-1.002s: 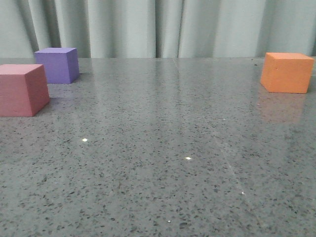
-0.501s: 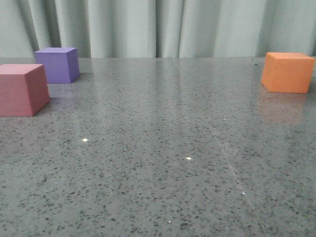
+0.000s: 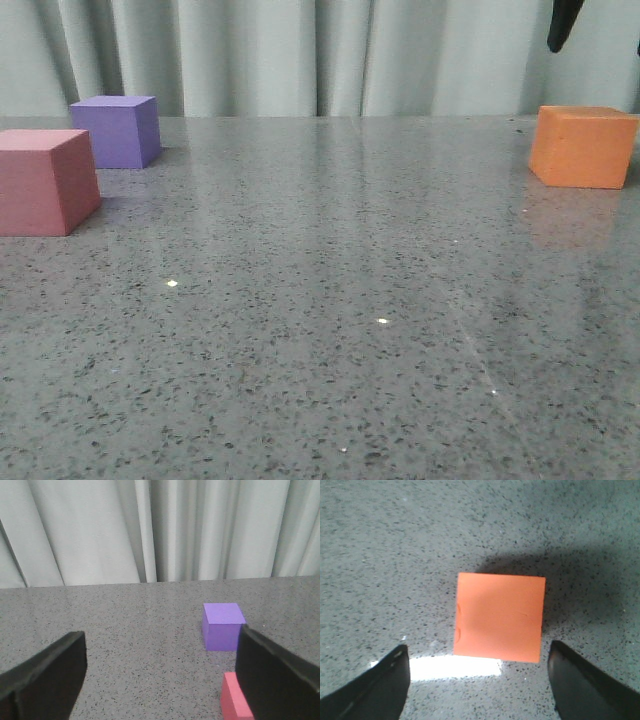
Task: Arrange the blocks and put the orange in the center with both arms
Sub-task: 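Lower the right gripper over the orange cube and close on it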
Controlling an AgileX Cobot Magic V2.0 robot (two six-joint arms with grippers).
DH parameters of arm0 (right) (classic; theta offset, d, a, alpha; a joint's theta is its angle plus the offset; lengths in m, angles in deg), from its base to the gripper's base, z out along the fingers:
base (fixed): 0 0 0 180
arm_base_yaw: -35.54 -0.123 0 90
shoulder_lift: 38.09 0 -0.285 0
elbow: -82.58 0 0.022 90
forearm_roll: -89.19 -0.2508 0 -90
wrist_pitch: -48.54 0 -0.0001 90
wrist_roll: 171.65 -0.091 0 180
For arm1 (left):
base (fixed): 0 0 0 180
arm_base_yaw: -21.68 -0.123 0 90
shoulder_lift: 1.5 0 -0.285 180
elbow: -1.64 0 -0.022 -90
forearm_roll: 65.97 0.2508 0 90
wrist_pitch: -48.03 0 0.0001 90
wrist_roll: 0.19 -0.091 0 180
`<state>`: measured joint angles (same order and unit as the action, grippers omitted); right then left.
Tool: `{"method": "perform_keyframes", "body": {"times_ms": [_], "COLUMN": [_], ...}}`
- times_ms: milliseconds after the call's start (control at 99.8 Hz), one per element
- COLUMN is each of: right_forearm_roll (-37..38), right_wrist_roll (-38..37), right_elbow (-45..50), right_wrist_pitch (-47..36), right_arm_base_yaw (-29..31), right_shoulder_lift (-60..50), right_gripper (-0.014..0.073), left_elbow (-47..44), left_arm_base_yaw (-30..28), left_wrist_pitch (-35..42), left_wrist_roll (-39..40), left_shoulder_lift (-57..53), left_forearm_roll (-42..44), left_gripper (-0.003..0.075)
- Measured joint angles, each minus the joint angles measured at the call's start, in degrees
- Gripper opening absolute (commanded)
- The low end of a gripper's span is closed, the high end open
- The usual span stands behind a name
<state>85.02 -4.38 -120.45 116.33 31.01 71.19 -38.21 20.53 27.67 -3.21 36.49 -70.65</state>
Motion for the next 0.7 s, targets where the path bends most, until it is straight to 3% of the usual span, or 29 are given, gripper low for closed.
{"method": "perform_keyframes", "body": {"times_ms": [702], "right_forearm_roll": [1.68], "right_wrist_roll": [-3.04], "right_elbow": [-0.1], "right_wrist_pitch": [-1.11], "right_arm_base_yaw": [0.0], "right_shoulder_lift": [9.36], "right_gripper": [0.056], "left_elbow": [0.0], "left_arm_base_yaw": [0.0], "left_wrist_pitch": [0.0], "left_wrist_roll": [0.0], "left_shoulder_lift": [0.0], "left_forearm_roll": [0.0], "left_gripper": [0.0573]}}
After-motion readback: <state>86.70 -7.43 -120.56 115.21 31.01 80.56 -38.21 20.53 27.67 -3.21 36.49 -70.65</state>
